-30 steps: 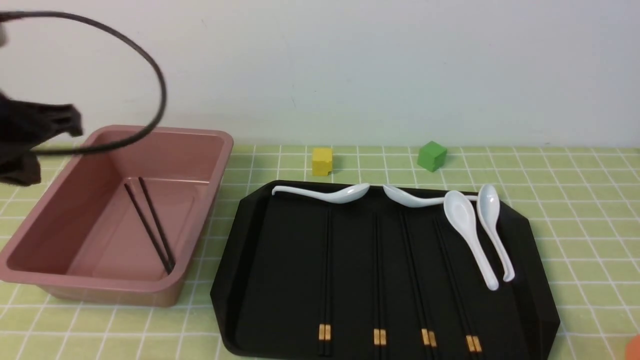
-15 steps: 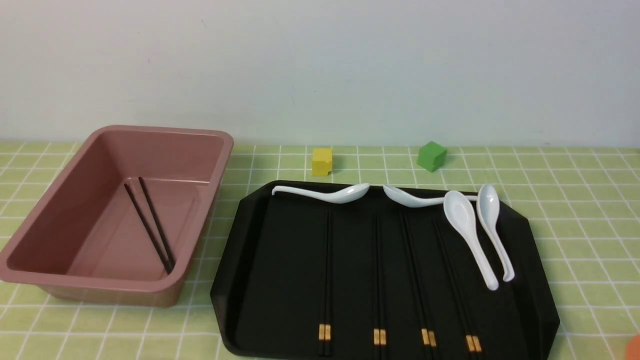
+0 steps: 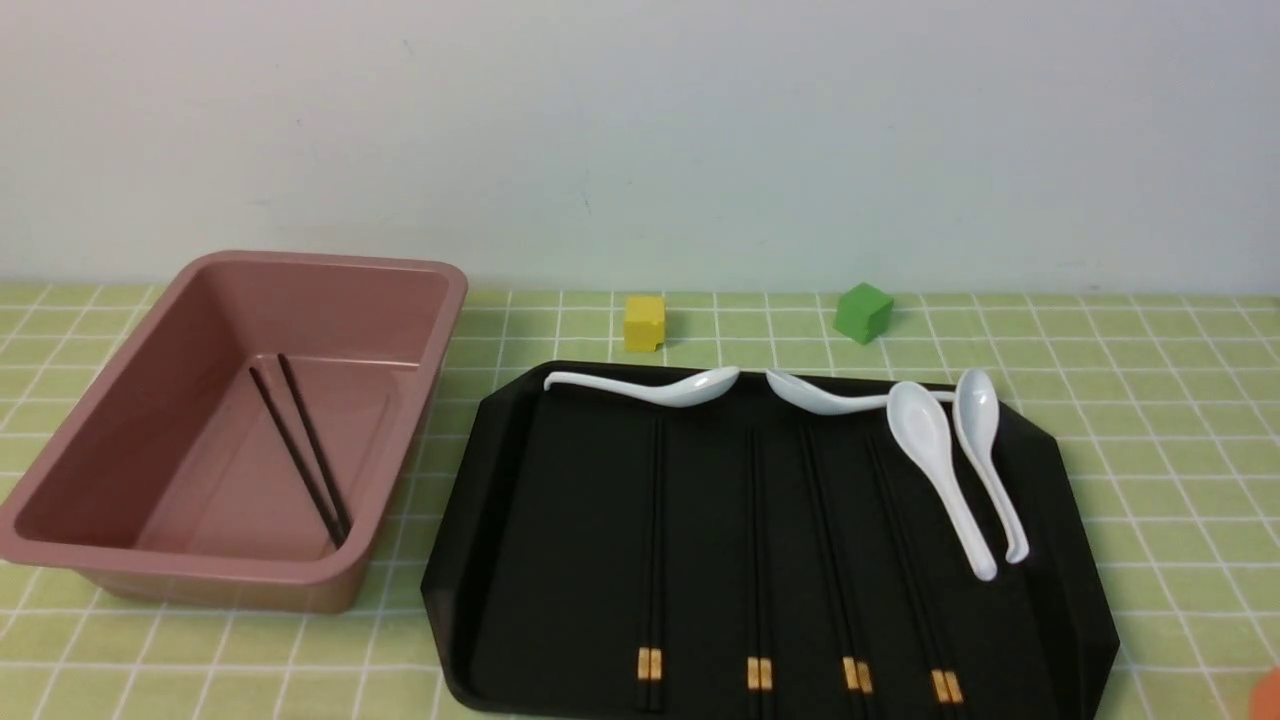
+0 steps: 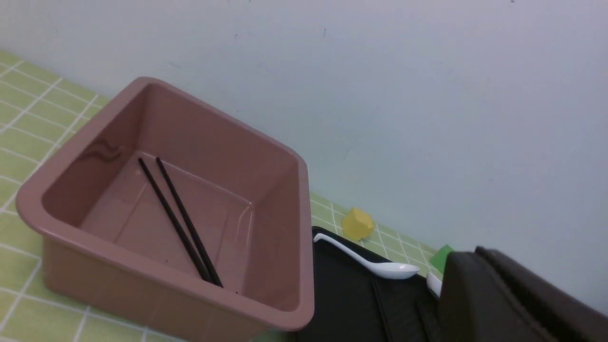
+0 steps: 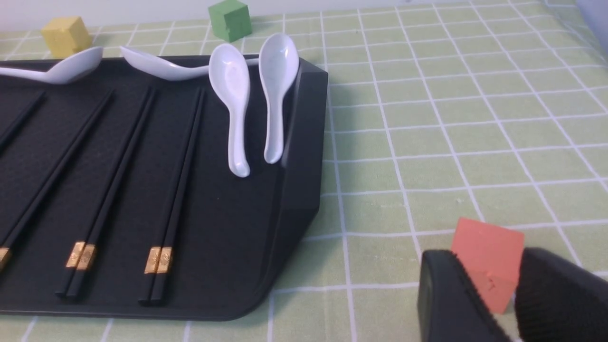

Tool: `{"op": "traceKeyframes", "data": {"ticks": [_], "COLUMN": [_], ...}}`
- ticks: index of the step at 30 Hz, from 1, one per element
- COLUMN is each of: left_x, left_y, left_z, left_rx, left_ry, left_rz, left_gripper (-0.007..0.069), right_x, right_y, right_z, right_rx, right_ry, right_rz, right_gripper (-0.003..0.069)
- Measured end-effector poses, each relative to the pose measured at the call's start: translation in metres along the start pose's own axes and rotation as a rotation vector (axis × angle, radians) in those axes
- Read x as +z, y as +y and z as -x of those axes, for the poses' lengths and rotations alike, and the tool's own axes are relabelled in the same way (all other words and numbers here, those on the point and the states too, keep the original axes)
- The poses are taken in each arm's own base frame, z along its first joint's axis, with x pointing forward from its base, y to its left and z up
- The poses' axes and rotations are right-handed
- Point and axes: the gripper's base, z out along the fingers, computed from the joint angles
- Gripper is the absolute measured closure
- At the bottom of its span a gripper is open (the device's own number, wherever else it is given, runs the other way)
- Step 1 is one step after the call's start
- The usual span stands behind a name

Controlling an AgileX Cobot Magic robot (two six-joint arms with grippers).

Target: On green tablecloth take chopsticks from black tray and put them in box.

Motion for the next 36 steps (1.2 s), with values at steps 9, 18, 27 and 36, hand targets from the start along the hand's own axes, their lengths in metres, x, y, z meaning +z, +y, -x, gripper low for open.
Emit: {"op": "traceKeyframes", "data": {"ticks": [9,18,27,36], "left_x": [0.001,0.013,0.015,0.015], "left_y": [0.002,0.04,0.055,0.055], "left_z": [-0.003,-0.057,-0.08,-0.08], "left_rx": [0.009,0.053,0.057,0.061], "left_ry": [0.008,0.157,0.245,0.244], "left_rz": [0.009,0.121,0.173,0.174], "left_gripper": [0.0637,0.0637,0.0635,0.0633], "right_x": [0.0,0.0,0.0,0.0], "right_y": [0.0,0.0,0.0,0.0], "right_z": [0.0,0.0,0.0,0.0], "right_rx": [0.0,0.0,0.0,0.0], "right_ry": [0.0,0.0,0.0,0.0], "right_rz": [0.0,0.0,0.0,0.0], "right_gripper": [0.0419,0.0419,0.0419,0.0419]}}
